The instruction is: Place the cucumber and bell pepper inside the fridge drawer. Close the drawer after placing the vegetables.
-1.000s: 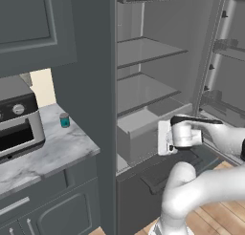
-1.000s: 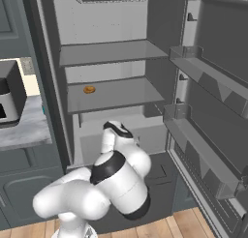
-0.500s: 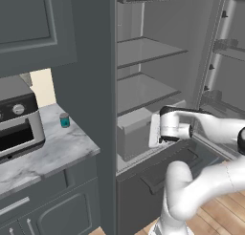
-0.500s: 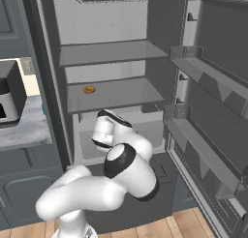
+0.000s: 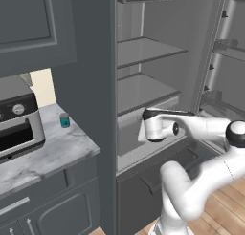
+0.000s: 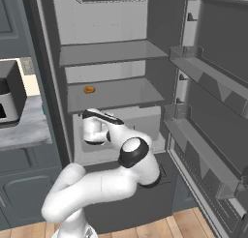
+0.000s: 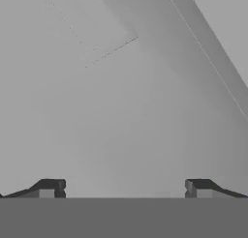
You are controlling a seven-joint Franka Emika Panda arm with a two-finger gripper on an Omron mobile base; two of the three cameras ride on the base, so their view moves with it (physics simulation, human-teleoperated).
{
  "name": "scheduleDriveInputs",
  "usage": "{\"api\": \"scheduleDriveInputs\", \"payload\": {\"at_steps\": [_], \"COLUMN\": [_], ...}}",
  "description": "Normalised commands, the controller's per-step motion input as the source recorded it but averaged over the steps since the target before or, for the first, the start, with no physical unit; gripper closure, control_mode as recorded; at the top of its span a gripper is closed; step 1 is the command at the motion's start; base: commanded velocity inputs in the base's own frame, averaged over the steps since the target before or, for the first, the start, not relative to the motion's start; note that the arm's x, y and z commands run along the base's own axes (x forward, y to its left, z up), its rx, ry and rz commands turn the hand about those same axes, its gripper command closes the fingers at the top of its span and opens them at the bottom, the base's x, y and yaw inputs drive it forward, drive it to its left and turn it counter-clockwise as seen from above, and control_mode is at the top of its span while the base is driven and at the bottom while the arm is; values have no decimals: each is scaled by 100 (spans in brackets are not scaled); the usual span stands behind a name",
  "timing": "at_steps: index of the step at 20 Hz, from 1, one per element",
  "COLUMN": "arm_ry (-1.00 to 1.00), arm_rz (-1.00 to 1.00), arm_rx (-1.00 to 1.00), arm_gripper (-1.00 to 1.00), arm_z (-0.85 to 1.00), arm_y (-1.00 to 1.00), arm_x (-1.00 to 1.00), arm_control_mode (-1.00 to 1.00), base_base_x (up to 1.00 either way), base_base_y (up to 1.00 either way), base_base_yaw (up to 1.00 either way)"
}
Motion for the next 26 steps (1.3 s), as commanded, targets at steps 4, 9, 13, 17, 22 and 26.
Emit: {"api": "scheduleDriveInputs", "payload": {"at_steps": [4, 9, 13, 17, 22, 26], "arm_ry": [0, 2, 4, 0, 0, 0], "arm_rz": [-15, -16, -11, -5, -4, -8], "arm_rx": [-1, -1, 0, 0, 0, 0], "arm_gripper": [-100, -100, -100, -100, -100, -100], "arm_z": [0, 0, 7, 8, 8, 30], "arm_y": [43, 22, -3, -58, -72, -51], "arm_x": [42, 35, 11, -71, -82, -83], "arm_control_mode": [-100, -100, -100, -100, -100, -100], "base_base_x": [0, 0, 0, 0, 0, 0], "base_base_y": [0, 0, 0, 0, 0, 0], "base_base_yaw": [0, 0, 0, 0, 0, 0]}}
